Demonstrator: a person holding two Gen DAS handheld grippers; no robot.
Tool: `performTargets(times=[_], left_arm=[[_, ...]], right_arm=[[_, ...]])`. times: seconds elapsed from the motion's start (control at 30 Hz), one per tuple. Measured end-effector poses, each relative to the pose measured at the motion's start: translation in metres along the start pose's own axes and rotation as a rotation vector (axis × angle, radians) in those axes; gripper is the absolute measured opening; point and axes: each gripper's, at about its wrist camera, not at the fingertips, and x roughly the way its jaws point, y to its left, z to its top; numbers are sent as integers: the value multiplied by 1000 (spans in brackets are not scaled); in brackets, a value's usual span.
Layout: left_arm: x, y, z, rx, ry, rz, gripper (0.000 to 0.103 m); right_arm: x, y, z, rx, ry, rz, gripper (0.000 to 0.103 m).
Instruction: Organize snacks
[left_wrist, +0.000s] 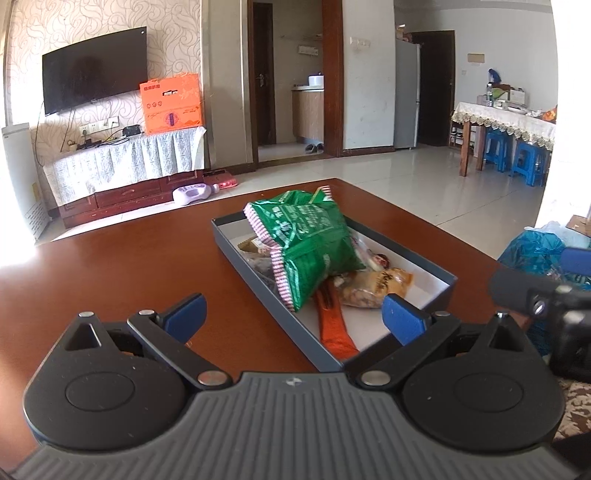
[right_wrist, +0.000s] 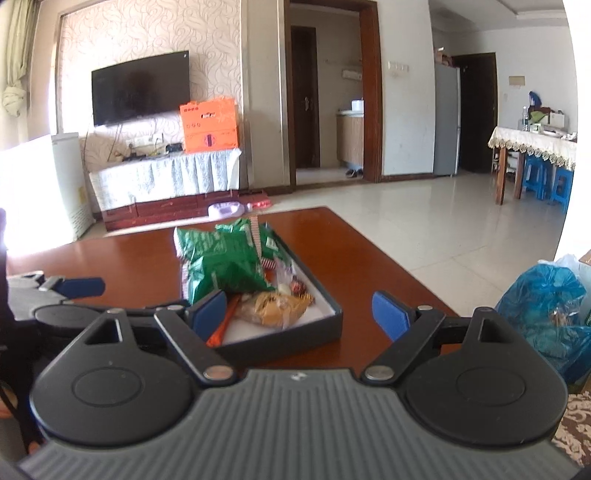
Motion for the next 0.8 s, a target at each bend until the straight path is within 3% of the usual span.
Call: performTargets(times=[0.27,0.6,0.8], left_arm=[[-27,-9,-9,-7,-23,-32,103],[-42,-34,-21,61,-67,70,103],[-44,-30,-20,48,-64,58,103]], right_arm=[[-21,-7,-15,-13,39,32,88],[-30,-20,-22,49,46,79,88],[-30,-23,-22,59,46,81,88]])
